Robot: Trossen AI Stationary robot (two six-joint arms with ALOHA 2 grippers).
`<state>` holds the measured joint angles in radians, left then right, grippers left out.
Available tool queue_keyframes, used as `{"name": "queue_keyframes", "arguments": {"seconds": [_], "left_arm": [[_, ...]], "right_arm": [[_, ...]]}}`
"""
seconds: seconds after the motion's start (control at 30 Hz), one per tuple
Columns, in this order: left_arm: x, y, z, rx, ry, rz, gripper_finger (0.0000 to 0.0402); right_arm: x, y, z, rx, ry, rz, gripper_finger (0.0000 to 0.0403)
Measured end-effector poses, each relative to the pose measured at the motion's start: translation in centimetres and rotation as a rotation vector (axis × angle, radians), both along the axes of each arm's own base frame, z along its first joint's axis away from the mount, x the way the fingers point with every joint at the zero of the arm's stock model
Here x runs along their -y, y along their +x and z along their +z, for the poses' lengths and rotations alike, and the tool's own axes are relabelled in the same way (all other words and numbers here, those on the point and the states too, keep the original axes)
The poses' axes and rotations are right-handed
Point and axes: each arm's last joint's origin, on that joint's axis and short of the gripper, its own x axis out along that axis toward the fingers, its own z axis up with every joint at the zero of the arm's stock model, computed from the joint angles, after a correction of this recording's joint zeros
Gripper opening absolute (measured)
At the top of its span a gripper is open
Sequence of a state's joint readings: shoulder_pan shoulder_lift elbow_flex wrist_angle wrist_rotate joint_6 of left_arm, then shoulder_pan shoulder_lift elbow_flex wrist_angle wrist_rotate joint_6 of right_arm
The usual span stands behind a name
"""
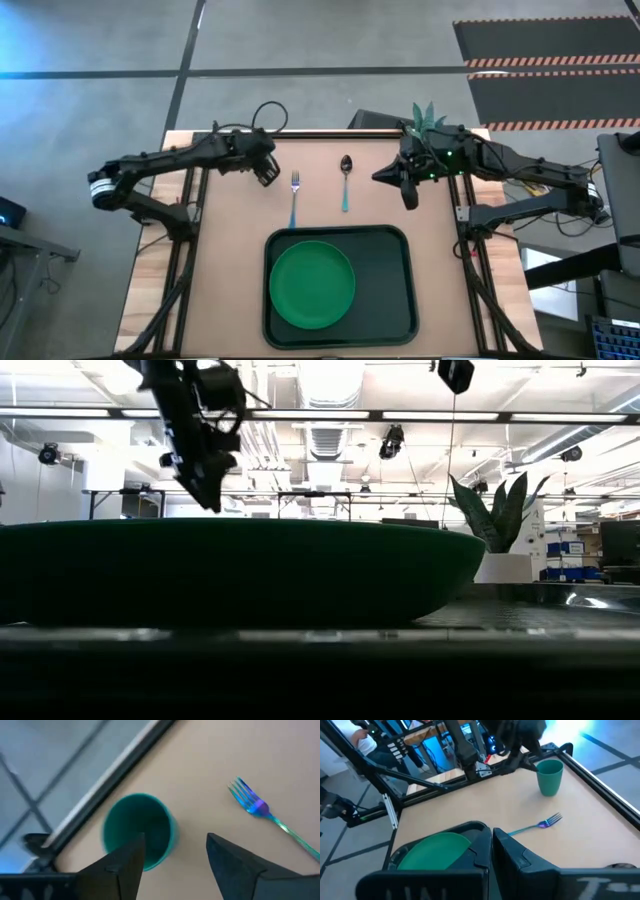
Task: Pick and place plate/cup/fork/spoon on tray
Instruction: Put the green cup on the green tray to the top left of the green plate
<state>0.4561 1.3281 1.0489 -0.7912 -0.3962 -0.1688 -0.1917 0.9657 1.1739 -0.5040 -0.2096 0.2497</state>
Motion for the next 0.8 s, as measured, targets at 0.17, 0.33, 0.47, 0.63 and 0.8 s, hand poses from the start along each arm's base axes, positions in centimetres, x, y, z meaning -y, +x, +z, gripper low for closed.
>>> {"name": "queue_keyframes", "arguments": {"seconds": [0.17,0.33,0.47,0.63,0.8], "left_arm": [[-1.6,0.2,-1.5,-0.049,-0.066,0.013,0.0196],[-2.6,0.1,-2.3,-0.089,-0.078,0.024,0.0196],[-2.9,0.2,-2.7,-0.082,-0.123,0.014,0.0196],[-3.2,0.3,-3.4,-0.111,-0.139,-0.004,0.0196],[-3.8,0.4,-4.2,-0.146,-0.154,-0.004,0.0196]], "right_arm": [[0.0,-0.1,0.0,-0.009,0.003,-0.001,0.0008],[0.0,0.1,-0.3,-0.023,0.007,-0.002,0.0008],[0.0,0.1,-0.3,-0.024,0.008,-0.002,0.0008],[0.0,0.1,-0.2,-0.021,0.007,-0.002,0.0008],[0.0,0.1,-0.2,-0.02,0.007,-0.003,0.0008]]}}
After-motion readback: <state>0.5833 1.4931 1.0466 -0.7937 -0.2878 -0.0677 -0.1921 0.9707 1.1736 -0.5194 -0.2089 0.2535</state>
